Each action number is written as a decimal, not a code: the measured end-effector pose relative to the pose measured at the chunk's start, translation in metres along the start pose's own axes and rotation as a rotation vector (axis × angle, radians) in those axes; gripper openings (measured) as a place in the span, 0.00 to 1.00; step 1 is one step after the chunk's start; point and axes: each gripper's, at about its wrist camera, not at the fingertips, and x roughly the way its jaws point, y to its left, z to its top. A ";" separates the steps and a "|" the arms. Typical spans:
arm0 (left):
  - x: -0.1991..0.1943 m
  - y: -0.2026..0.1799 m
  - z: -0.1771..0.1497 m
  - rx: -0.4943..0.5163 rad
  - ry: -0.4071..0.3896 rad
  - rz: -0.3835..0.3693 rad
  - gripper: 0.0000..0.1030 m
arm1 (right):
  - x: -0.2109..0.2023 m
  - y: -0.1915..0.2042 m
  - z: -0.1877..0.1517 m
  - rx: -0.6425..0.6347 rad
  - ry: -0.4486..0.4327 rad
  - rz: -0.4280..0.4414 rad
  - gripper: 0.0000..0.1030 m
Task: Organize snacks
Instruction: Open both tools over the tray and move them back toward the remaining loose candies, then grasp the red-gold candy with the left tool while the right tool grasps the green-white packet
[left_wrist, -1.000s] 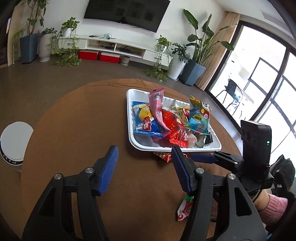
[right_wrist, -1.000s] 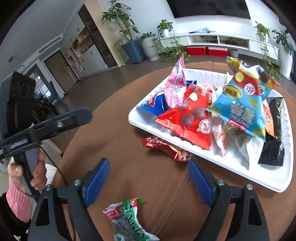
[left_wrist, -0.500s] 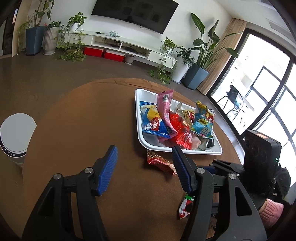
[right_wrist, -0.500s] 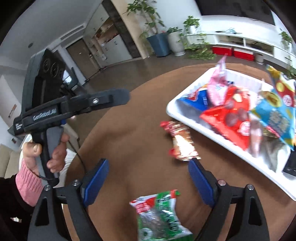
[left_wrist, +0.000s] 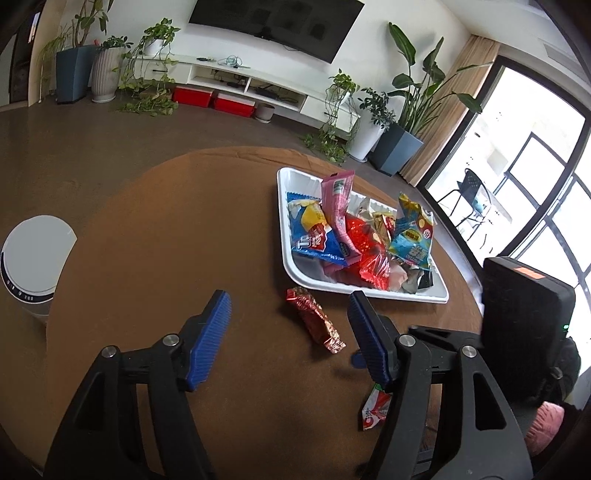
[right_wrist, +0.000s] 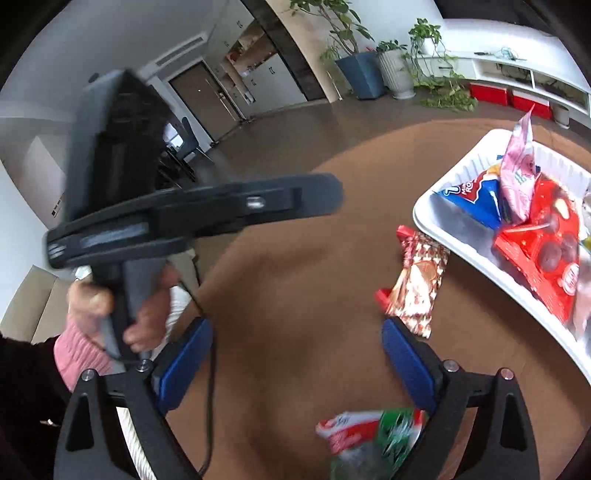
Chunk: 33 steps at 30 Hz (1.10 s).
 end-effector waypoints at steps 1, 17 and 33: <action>0.002 -0.001 -0.001 0.006 0.011 0.003 0.62 | -0.004 0.000 -0.002 0.011 -0.009 -0.013 0.93; 0.079 -0.060 -0.020 0.130 0.199 0.091 0.62 | -0.016 0.018 -0.069 -0.112 0.103 -0.216 0.92; 0.127 -0.057 -0.019 0.125 0.219 0.133 0.19 | -0.035 0.023 -0.096 -0.112 0.050 -0.367 0.37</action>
